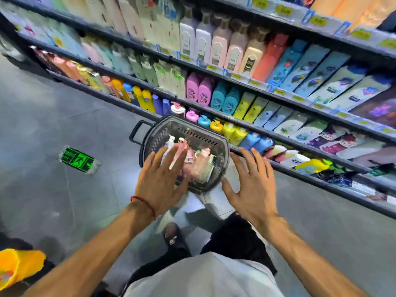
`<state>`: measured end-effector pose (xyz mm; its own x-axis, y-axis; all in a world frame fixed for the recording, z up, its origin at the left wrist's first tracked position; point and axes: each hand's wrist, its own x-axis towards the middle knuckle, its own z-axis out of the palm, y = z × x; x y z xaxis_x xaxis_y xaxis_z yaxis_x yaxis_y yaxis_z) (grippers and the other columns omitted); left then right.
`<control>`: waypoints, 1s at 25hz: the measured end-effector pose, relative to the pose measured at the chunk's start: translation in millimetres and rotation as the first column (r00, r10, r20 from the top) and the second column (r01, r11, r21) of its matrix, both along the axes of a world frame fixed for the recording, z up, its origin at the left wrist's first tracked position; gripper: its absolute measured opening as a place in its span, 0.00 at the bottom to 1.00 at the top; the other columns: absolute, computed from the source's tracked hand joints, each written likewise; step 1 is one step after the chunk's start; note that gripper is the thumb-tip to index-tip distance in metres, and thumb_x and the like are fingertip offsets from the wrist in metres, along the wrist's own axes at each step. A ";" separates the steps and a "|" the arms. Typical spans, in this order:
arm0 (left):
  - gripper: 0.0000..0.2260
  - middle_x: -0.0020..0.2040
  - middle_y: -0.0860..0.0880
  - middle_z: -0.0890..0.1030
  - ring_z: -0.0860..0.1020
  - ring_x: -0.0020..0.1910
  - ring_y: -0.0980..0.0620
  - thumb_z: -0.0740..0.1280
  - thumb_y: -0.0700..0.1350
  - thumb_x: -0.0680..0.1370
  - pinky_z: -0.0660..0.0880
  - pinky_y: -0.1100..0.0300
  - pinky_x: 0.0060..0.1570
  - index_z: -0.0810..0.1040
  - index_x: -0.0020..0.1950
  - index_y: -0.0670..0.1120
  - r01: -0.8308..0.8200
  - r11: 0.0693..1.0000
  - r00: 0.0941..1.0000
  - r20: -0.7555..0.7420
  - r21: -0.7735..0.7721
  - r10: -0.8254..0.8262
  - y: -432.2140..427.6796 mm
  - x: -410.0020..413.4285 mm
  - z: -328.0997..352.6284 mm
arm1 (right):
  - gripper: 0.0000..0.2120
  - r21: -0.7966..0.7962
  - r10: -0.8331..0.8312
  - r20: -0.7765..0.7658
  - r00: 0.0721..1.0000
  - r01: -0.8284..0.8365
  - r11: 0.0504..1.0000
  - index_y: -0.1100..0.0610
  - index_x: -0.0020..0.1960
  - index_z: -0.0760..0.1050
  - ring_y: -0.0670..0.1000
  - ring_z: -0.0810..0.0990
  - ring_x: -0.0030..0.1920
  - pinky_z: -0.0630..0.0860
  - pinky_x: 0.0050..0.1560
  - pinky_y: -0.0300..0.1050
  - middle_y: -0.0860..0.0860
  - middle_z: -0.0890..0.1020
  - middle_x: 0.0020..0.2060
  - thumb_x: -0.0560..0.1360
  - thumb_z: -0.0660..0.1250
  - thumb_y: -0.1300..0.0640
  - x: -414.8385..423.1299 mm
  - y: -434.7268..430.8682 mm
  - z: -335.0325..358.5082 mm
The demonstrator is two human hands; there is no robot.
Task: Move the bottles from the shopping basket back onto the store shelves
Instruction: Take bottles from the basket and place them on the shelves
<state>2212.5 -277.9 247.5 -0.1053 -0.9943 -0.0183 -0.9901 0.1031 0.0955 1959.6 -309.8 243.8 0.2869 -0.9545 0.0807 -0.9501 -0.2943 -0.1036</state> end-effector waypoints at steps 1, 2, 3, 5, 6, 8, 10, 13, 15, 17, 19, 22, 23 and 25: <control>0.28 0.77 0.44 0.71 0.70 0.74 0.38 0.60 0.58 0.80 0.70 0.40 0.70 0.70 0.78 0.47 0.029 1.000 1.000 -0.005 -0.010 -0.029 -3.8 12.1 -1.7 | 0.31 0.007 -0.036 0.014 0.999 0.035 0.999 0.51 0.76 0.72 0.58 0.63 0.80 0.57 0.81 0.57 0.54 0.71 0.77 0.79 0.59 0.36 13.2 1.2 -1.3; 0.28 0.77 0.44 0.70 0.70 0.75 0.38 0.59 0.58 0.81 0.70 0.40 0.71 0.70 0.78 0.47 0.062 0.998 0.998 -0.004 -0.024 -0.063 -10.2 22.7 -4.2 | 0.31 0.011 -0.067 0.036 0.997 0.067 0.998 0.51 0.76 0.72 0.58 0.63 0.80 0.58 0.81 0.57 0.53 0.71 0.77 0.79 0.60 0.36 26.7 0.0 -3.7; 0.28 0.78 0.45 0.70 0.69 0.75 0.38 0.58 0.59 0.81 0.70 0.41 0.71 0.69 0.78 0.48 0.094 0.995 0.996 0.006 -0.022 -0.094 -19.6 31.3 -7.2 | 0.31 0.018 -0.094 0.064 0.994 0.093 0.996 0.51 0.76 0.72 0.58 0.64 0.79 0.59 0.80 0.58 0.53 0.71 0.77 0.78 0.61 0.37 39.2 -3.4 -6.8; 0.30 0.78 0.45 0.69 0.68 0.76 0.39 0.56 0.61 0.81 0.69 0.41 0.72 0.68 0.79 0.48 0.123 0.991 0.991 0.046 0.053 -0.125 -39.0 48.0 -13.8 | 0.30 0.026 -0.107 0.096 0.990 0.105 0.994 0.51 0.76 0.72 0.58 0.65 0.79 0.60 0.79 0.59 0.53 0.72 0.76 0.78 0.61 0.37 58.8 -13.8 -15.3; 0.30 0.78 0.44 0.69 0.67 0.77 0.39 0.55 0.61 0.81 0.68 0.40 0.72 0.67 0.80 0.49 0.118 0.989 0.990 0.065 0.088 -0.124 -47.3 55.9 -15.7 | 0.30 0.032 -0.106 0.097 0.990 0.103 0.994 0.51 0.76 0.71 0.58 0.65 0.79 0.61 0.79 0.60 0.53 0.72 0.76 0.79 0.61 0.37 66.6 -20.1 -19.5; 0.30 0.78 0.43 0.69 0.68 0.76 0.37 0.57 0.60 0.81 0.67 0.39 0.72 0.67 0.80 0.48 0.126 0.987 0.990 0.055 0.095 -0.132 -68.9 72.6 -23.5 | 0.31 0.044 -0.118 0.107 0.987 0.114 0.993 0.52 0.77 0.71 0.59 0.65 0.79 0.62 0.78 0.61 0.54 0.72 0.76 0.78 0.61 0.37 78.9 -39.3 -29.5; 0.29 0.77 0.44 0.71 0.68 0.75 0.38 0.59 0.59 0.80 0.67 0.38 0.72 0.69 0.79 0.48 0.133 0.984 0.989 0.045 0.118 -0.139 -81.9 93.2 -30.8 | 0.32 0.057 -0.141 0.095 0.985 0.137 0.989 0.53 0.76 0.72 0.59 0.66 0.79 0.64 0.77 0.61 0.54 0.73 0.76 0.78 0.60 0.37 89.9 -51.0 -42.0; 0.29 0.77 0.45 0.69 0.65 0.77 0.41 0.57 0.61 0.80 0.65 0.40 0.74 0.67 0.79 0.50 0.163 0.967 0.970 0.146 0.194 -0.193 -111.7 121.1 -48.0 | 0.31 0.070 -0.131 0.111 0.985 0.124 0.990 0.54 0.76 0.73 0.60 0.68 0.78 0.66 0.75 0.63 0.55 0.75 0.74 0.79 0.62 0.38 104.5 -74.9 -62.2; 0.30 0.77 0.45 0.69 0.64 0.78 0.41 0.56 0.62 0.80 0.64 0.40 0.75 0.66 0.80 0.50 0.180 0.952 0.962 0.158 0.246 -0.223 -129.1 131.5 -57.5 | 0.31 0.119 -0.159 0.126 0.979 0.144 0.982 0.55 0.76 0.72 0.61 0.67 0.77 0.66 0.75 0.63 0.55 0.74 0.74 0.79 0.62 0.39 113.5 -83.0 -67.5; 0.30 0.78 0.45 0.68 0.63 0.78 0.41 0.57 0.61 0.80 0.63 0.39 0.75 0.66 0.80 0.50 0.214 0.935 0.955 0.140 0.283 -0.261 -151.8 149.4 -77.4 | 0.32 0.158 -0.182 0.065 0.981 0.170 0.973 0.54 0.77 0.71 0.61 0.66 0.78 0.64 0.76 0.61 0.55 0.73 0.75 0.79 0.60 0.38 131.3 -91.2 -81.3; 0.29 0.78 0.46 0.68 0.63 0.78 0.41 0.59 0.61 0.80 0.63 0.39 0.75 0.67 0.79 0.51 0.262 0.919 0.950 0.090 0.293 -0.299 -177.4 171.3 -100.8 | 0.32 0.183 -0.211 0.018 0.977 0.204 0.962 0.54 0.77 0.71 0.60 0.65 0.78 0.61 0.78 0.60 0.55 0.73 0.76 0.79 0.60 0.38 155.3 -100.7 -99.1; 0.29 0.76 0.45 0.71 0.66 0.76 0.40 0.62 0.59 0.79 0.66 0.39 0.72 0.69 0.78 0.49 0.354 0.890 0.916 0.083 0.287 -0.391 -209.6 209.6 -143.0 | 0.32 0.210 -0.252 -0.022 0.967 0.251 0.945 0.55 0.77 0.72 0.60 0.65 0.79 0.58 0.79 0.59 0.56 0.73 0.75 0.78 0.61 0.38 188.2 -112.3 -138.8; 0.29 0.76 0.44 0.71 0.67 0.75 0.39 0.62 0.59 0.79 0.66 0.39 0.71 0.70 0.78 0.49 0.372 0.884 0.906 0.098 0.284 -0.413 -217.0 221.2 -154.4 | 0.32 0.235 -0.260 -0.031 0.965 0.260 0.937 0.55 0.77 0.71 0.60 0.65 0.79 0.59 0.79 0.60 0.56 0.73 0.76 0.79 0.61 0.38 197.9 -116.2 -151.4; 0.29 0.76 0.44 0.71 0.68 0.75 0.39 0.60 0.59 0.79 0.67 0.39 0.71 0.69 0.78 0.48 0.402 0.868 0.885 0.119 0.291 -0.450 -229.7 241.5 -181.1 | 0.32 0.274 -0.279 -0.065 0.958 0.286 0.918 0.54 0.77 0.70 0.60 0.65 0.79 0.60 0.79 0.61 0.55 0.72 0.77 0.79 0.59 0.38 214.3 -122.7 -181.1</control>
